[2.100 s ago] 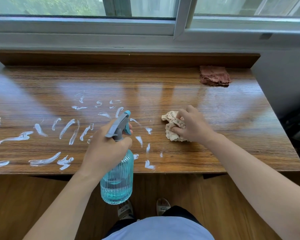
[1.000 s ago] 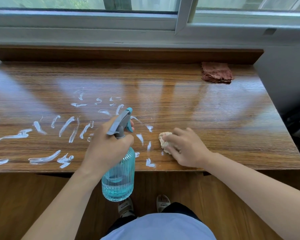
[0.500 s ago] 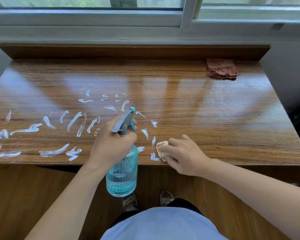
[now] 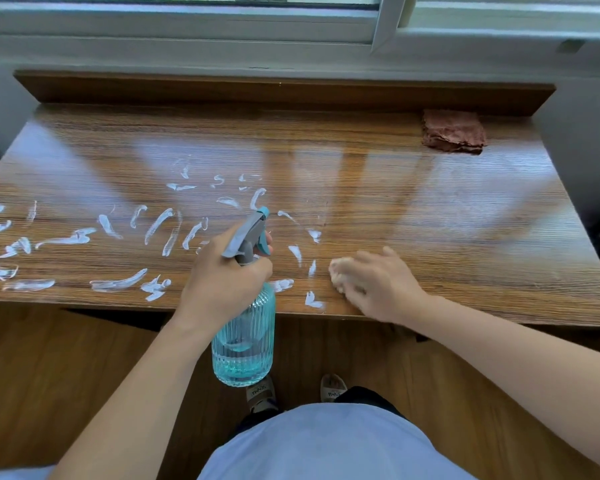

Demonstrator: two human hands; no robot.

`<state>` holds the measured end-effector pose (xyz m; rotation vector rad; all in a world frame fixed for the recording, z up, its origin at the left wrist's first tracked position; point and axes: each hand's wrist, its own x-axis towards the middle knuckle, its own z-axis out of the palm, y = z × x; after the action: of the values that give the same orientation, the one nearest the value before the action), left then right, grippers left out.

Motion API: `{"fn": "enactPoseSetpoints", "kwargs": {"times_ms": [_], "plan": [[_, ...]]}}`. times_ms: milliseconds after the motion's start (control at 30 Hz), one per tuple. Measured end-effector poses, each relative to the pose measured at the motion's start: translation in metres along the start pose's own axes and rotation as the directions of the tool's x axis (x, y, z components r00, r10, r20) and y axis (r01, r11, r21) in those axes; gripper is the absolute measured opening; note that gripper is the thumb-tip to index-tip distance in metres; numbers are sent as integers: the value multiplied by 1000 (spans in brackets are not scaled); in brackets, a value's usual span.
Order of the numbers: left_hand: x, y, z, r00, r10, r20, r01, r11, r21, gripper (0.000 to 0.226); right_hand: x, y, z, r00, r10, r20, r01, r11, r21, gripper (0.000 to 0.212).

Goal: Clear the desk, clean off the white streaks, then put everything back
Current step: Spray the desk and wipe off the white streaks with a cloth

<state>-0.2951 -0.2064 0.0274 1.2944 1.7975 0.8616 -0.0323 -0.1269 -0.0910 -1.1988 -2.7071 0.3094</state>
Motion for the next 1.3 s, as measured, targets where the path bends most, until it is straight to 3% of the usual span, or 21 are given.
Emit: {"fn": "enactPoseSetpoints", "kwargs": {"times_ms": [100,133,167,233,267,333,367,433,500,600,700,1033,1167,1300], "plan": [[-1,-5,2,999,-33,7,33,999,8,29,30,11,-5,930,344,-127,-341,939,48,31],[-2,-7,3,999,-53,10,52,999,16,28,33,5,-5,918,368,-146,-365,930,50,30],[-2,-8,4,997,-72,13,72,997,27,28,30,-3,-1,940,310,-139,-309,951,28,30],[-2,-11,8,995,-101,24,99,993,69,25,11,-18,5,998,32,-60,-32,999,0,28],[-3,-12,10,994,-109,31,105,989,105,23,1,-19,3,996,-93,-5,93,996,2,28],[-4,-15,16,993,-107,45,98,981,169,20,0,-3,-2,983,-179,32,181,983,-37,29],[-4,-17,19,993,-107,52,96,977,189,18,8,8,-3,989,-146,3,146,987,-67,30],[-4,-20,27,990,-126,67,107,967,233,12,25,23,-6,994,57,-94,-64,996,-64,32],[-5,-22,35,986,-157,60,136,953,272,21,40,29,-2,947,256,-196,-262,965,-6,32],[-7,-25,43,978,-208,27,187,924,335,26,50,25,9,900,356,-251,-370,929,-12,32],[-9,-28,48,975,-220,27,195,909,367,23,45,23,10,896,365,-252,-383,923,-27,32],[-13,-25,43,976,-192,102,156,947,282,20,30,36,0,958,219,-186,-221,975,11,36],[-14,-25,28,984,-157,89,136,969,205,12,71,44,-2,946,258,-197,-245,965,91,37],[-11,-23,14,990,-131,44,120,975,184,17,135,39,-2,934,323,-152,-323,946,25,37]]}}
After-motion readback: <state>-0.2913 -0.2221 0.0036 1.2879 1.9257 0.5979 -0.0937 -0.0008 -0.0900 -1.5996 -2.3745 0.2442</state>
